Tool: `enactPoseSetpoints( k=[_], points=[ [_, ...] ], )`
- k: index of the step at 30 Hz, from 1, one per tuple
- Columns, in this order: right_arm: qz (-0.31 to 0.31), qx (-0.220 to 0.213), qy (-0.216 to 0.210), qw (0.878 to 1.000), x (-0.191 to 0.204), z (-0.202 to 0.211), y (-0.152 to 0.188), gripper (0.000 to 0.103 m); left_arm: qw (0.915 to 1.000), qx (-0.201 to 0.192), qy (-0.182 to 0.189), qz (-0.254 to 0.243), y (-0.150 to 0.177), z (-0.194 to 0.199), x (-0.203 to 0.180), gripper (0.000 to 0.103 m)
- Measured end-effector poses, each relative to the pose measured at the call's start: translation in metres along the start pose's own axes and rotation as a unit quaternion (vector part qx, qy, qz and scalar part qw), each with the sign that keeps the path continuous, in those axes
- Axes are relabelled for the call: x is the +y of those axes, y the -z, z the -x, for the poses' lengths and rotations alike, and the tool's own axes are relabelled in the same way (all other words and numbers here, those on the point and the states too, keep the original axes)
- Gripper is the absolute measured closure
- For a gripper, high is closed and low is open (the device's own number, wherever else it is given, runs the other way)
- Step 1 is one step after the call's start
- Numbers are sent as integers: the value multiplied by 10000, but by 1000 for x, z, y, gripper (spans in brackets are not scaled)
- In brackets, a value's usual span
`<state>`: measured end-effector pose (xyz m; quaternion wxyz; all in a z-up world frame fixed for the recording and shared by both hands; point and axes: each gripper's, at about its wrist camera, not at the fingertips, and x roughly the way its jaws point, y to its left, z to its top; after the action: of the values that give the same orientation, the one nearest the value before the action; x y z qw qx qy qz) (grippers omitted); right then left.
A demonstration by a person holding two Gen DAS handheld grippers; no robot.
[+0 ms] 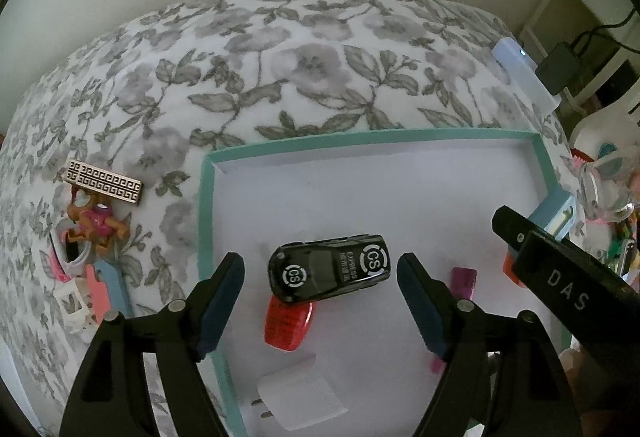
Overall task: Organize rigid objects
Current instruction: 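Open both grippers to release the car and knife in the tray, then move both open grippers toward the white frame and pink-blue block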
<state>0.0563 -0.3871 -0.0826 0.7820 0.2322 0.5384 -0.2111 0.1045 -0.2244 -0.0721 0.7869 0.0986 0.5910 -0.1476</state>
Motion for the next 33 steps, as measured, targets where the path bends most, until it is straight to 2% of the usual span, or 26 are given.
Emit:
enactPoseSetpoints(
  k=[3,5,13,14,15,17,24,27,33],
  points=[
    [39,6,3,10000,1,2,1,35,10000,-1,-3,62,0,4,6,23],
    [58,-29,30,10000,2,5,1,28,9999,6,-27,112,-1,5,9,23],
    [114,-190,23,9998,12,24,3,28,9991,-39,-35,424,-5,14,36,23],
    [127,-214,20,9997,14,27,4,24,9987,-76,-45,495,-6,17,42,22],
    [134,-235,16,9996,16,28,4,14,9985,-98,-61,540,-7,19,46,17],
    [153,-289,-26,9995,21,32,5,6,9974,-165,-143,693,-9,24,59,3],
    [378,-342,-167,9986,49,39,10,5,9928,-339,-293,1106,-9,35,102,3],
    [601,-381,-192,9973,70,43,15,0,9906,-374,-379,1261,-7,39,122,3],
    [1040,-446,-398,9928,111,51,25,0,9842,-419,-445,1661,2,51,168,3]
  ],
)
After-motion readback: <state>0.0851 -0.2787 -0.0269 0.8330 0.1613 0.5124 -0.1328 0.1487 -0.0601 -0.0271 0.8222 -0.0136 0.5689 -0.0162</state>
